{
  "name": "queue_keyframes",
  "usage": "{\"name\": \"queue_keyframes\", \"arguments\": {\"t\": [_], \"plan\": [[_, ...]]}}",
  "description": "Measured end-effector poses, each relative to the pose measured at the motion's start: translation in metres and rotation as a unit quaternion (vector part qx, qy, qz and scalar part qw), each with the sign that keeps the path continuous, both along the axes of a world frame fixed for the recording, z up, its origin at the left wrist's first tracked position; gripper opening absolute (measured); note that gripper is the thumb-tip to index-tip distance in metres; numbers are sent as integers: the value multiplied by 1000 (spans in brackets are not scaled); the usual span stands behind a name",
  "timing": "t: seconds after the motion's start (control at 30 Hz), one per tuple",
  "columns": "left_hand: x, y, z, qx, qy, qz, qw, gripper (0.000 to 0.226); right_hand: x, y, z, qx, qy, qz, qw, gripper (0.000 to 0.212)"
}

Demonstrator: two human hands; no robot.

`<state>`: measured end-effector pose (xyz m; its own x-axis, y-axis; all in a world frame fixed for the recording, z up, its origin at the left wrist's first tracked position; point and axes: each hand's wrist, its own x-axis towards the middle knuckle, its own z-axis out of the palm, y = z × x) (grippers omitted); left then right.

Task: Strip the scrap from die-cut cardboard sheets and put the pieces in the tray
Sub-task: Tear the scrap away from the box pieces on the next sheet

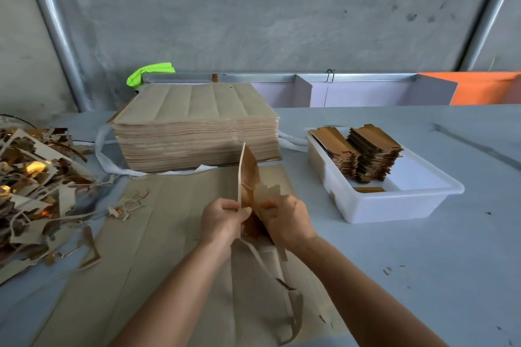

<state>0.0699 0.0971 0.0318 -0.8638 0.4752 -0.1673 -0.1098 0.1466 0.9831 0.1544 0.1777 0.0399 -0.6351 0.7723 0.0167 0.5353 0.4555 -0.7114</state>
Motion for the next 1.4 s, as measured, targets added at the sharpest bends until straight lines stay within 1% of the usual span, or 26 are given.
{"name": "queue_keyframes", "arguments": {"t": [0.07, 0.1, 0.17, 0.23, 0.3, 0.4, 0.47, 0.57, 0.63, 0.67, 0.77, 0.87, 0.97, 1.07, 1.17, 1.23, 1.3, 1.4], "plan": [[-6, 4, -5, -22, -27, 7, 999, 36, 4, 1, 2, 46, -20, -11, 999, 24], [-8, 5, -8, -32, -32, 5, 999, 34, 6, 2, 4, 88, -33, -15, 995, 26], [-9, 7, -16, -37, -26, -18, 999, 16, 9, 5, 10, 173, -48, -13, 984, 29], [-7, 5, -21, -2, -35, -31, 999, 16, 8, 6, 11, 200, -49, 3, 979, 30], [-6, 4, -27, 53, -82, -41, 994, 14, 4, 4, 7, 183, -40, 14, 982, 27], [-7, -3, -33, 115, -96, -67, 986, 21, -1, 5, 1, 97, -8, 20, 995, 21], [-7, -7, -37, 167, -96, -94, 977, 23, -4, 6, 0, 68, -3, 52, 996, 28], [-7, -11, -38, 216, -112, -111, 964, 21, -9, 4, 0, 65, -9, 98, 993, 50], [-9, -12, -38, 205, -121, -112, 965, 21, -14, 2, -2, 67, -15, 108, 992, 59], [-10, -14, -38, 200, -121, -120, 965, 21, -17, 1, -3, 73, -18, 108, 991, 60], [-11, -16, -40, 195, -109, -157, 962, 22, -22, 4, -5, 48, -10, 86, 995, 46], [-11, -16, -42, 193, -100, -172, 961, 22, -24, 10, -2, 40, -10, 85, 996, 31], [-12, -15, -44, 196, -98, -187, 958, 19, -27, 10, 4, 29, 3, 84, 996, 32], [-11, -13, -46, 200, -90, -192, 957, 19, -32, 11, 3, 16, -11, 74, 997, 30], [-11, -11, -47, 208, -88, -169, 960, 21, -32, 14, 6, -1, -4, 41, 999, 27], [-12, -9, -47, 199, -78, -160, 964, 23, -29, 19, 11, -6, 11, -1, 1000, 29], [-12, -10, -48, 184, -59, -163, 967, 25, -27, 23, 14, -3, 6, -44, 999, 25], [-11, -10, -48, 169, -34, -180, 968, 25, -31, 26, 13, 18, 4, -55, 998, 23]]}}
